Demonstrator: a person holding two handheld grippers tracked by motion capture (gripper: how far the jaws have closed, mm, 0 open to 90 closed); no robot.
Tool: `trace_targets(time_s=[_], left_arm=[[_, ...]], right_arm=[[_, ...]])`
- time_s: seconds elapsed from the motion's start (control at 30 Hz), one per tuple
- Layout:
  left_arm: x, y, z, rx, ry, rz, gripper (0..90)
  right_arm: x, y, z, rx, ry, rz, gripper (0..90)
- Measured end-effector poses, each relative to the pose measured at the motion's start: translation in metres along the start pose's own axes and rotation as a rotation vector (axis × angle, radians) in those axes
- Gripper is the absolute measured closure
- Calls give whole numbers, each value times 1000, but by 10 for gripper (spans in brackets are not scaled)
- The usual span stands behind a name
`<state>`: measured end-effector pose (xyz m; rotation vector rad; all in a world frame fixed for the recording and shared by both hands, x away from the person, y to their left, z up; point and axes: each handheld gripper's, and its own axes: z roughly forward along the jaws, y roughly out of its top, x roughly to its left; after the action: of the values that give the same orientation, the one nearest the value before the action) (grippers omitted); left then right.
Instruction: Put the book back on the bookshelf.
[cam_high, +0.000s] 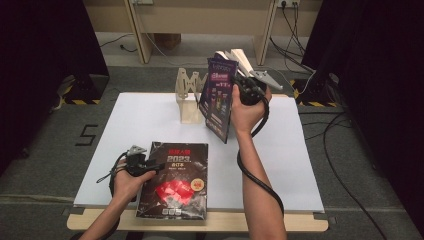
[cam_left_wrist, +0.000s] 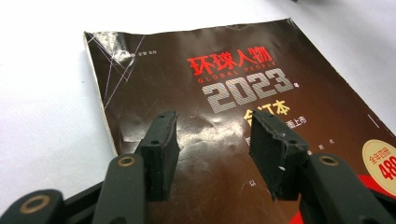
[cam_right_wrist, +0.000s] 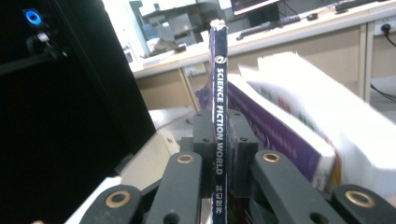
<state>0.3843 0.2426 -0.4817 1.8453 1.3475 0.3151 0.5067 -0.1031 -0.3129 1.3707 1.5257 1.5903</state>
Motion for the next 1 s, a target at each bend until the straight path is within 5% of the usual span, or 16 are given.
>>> trace_targets(time_s=[0.4, 1.0], left_arm=[[1, 0, 0, -5, 2, -8, 510], [-2, 0, 0, -6, 1, -4, 510]], right_arm=[[-2, -23, -34, -1, -38, -168, 844], [-28, -52, -73, 57, -62, -194, 831]])
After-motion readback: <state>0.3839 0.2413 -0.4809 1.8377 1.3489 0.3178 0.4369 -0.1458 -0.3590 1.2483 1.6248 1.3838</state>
